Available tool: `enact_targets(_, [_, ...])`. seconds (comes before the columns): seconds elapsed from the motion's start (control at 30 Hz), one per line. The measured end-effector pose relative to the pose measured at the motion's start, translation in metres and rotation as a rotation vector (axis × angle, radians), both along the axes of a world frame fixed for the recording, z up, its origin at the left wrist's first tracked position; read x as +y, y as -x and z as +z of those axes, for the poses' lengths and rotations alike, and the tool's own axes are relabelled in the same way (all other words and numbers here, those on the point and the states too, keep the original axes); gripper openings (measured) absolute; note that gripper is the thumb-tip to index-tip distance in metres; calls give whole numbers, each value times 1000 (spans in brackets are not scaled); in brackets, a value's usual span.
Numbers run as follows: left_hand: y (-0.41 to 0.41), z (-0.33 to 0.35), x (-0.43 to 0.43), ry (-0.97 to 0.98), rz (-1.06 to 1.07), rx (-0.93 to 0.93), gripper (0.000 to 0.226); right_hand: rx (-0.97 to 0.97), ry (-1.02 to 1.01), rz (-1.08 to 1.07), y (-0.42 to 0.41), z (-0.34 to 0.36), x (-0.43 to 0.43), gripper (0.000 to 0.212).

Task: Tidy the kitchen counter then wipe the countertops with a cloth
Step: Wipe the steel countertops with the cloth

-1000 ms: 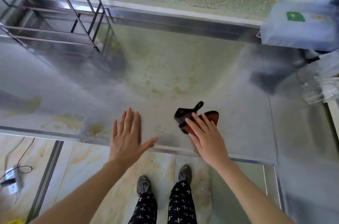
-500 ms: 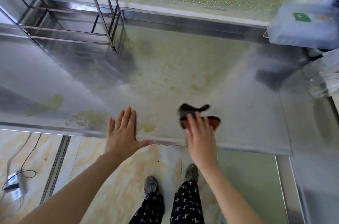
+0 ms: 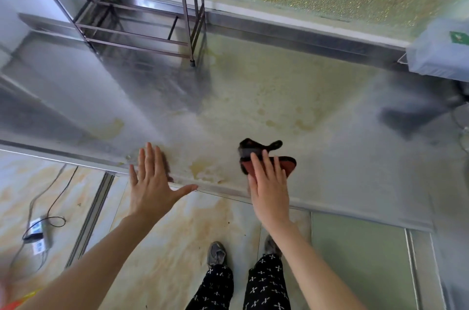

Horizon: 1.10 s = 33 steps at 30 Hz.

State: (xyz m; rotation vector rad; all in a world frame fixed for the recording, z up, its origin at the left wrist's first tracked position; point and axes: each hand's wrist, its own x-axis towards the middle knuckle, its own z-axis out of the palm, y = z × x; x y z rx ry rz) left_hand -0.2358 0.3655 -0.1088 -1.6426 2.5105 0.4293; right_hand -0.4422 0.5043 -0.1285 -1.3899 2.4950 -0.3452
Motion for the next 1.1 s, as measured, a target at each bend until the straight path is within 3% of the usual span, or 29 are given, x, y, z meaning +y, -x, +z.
enact_targets(0.1, [-18,1,-15,-53,39,-55,136,17,59,-284,-27,-1,-16,46])
enact_targets(0.23, [-25,0,-24,-97,18,-89,135,-10,67,101,-79,4,-47,48])
enact_targets(0.33, [-25,-1,-24,-104,25,-76,134,-40,17,321,-67,6,-64,49])
enact_targets(0.4, [-25,0,-23,-108,26,-67,133,-33,-3,242,-45,3,-68,48])
enact_targets(0.53, [-25,1,-23,-107,36,-44,130,-19,48,-130,-30,3,-72,46])
enact_targets(0.6, [-26,0,-23,-104,33,-49,130,-13,71,-15,-56,2,-72,45])
enact_targets(0.7, [-27,-2,-22,-93,33,-35,132,-52,42,345,-90,4,-68,49])
enact_targets(0.8, [-27,-2,-22,-103,36,-26,132,-60,-13,541,-74,7,-75,51])
enact_targets(0.87, [-26,-1,-21,-84,31,-16,131,-26,-2,435,-42,5,-79,49])
enact_targets(1.0, [-10,8,-16,-47,-74,74,118,-1,19,4,13,4,-70,47])
enact_targets(1.1, [24,11,-9,-57,-161,114,105,22,2,101,5,3,-52,48])
